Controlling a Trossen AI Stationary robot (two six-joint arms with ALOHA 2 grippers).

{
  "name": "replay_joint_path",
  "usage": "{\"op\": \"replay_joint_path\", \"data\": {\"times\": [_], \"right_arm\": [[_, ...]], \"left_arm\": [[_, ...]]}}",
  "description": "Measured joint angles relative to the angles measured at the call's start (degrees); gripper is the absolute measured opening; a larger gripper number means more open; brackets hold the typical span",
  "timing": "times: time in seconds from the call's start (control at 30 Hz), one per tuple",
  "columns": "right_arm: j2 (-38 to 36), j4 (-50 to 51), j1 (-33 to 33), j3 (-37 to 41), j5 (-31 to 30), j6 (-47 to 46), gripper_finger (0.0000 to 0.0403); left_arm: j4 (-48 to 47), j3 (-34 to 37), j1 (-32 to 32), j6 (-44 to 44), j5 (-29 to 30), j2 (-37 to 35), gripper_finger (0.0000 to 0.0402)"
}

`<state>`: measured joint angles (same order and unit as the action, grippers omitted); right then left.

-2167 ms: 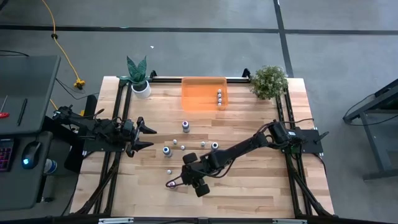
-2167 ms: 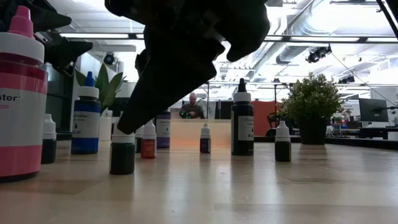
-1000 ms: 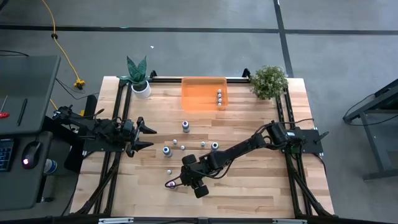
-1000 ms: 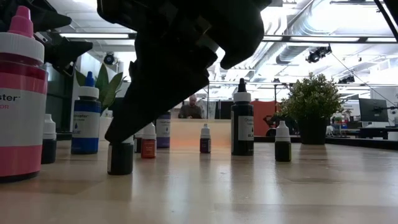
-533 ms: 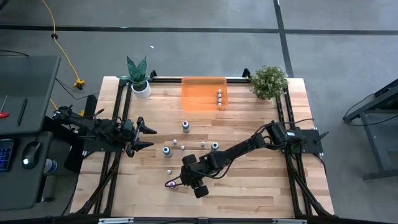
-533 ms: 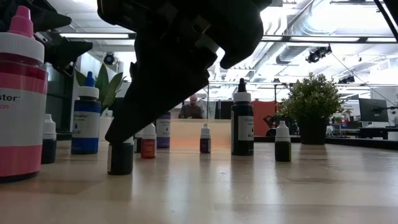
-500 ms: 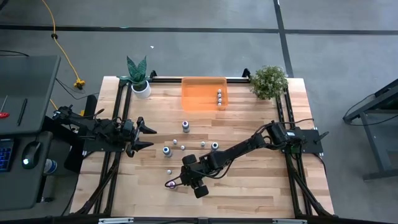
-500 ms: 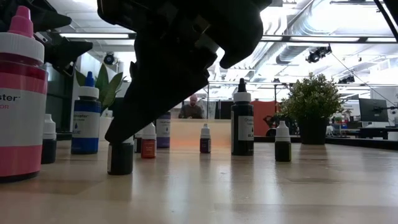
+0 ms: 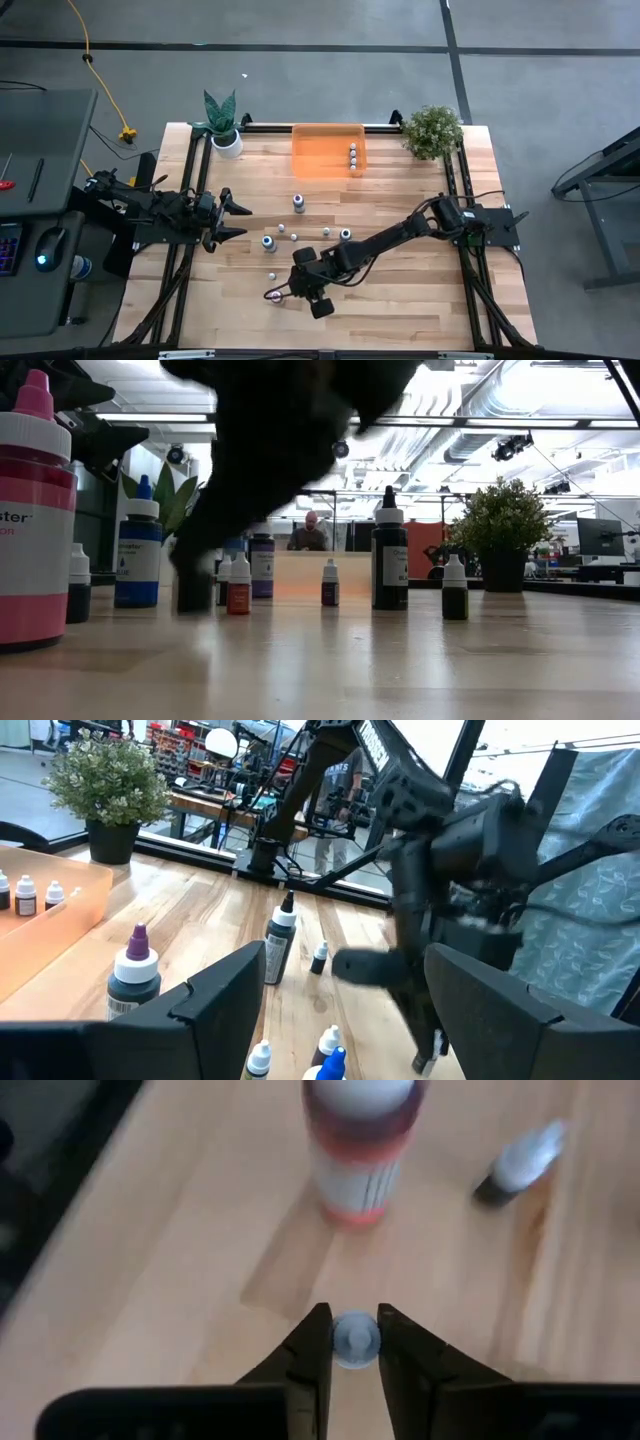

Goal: Pick & Place food coloring
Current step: Put the small black food coloring bottle into the orange bin

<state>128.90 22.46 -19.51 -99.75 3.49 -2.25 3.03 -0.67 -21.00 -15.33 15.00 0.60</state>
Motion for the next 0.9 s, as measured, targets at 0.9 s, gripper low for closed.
{"op": "replay_joint_path", "data": {"times": [0.9], "right_arm": [[-3.8, 39.3, 23.4, -30.7, -7.9, -5.6, 0.0054]], "left_arm": [[0.0, 0.0, 0.0, 0.0, 0.0, 0.0, 0.0271]]}}
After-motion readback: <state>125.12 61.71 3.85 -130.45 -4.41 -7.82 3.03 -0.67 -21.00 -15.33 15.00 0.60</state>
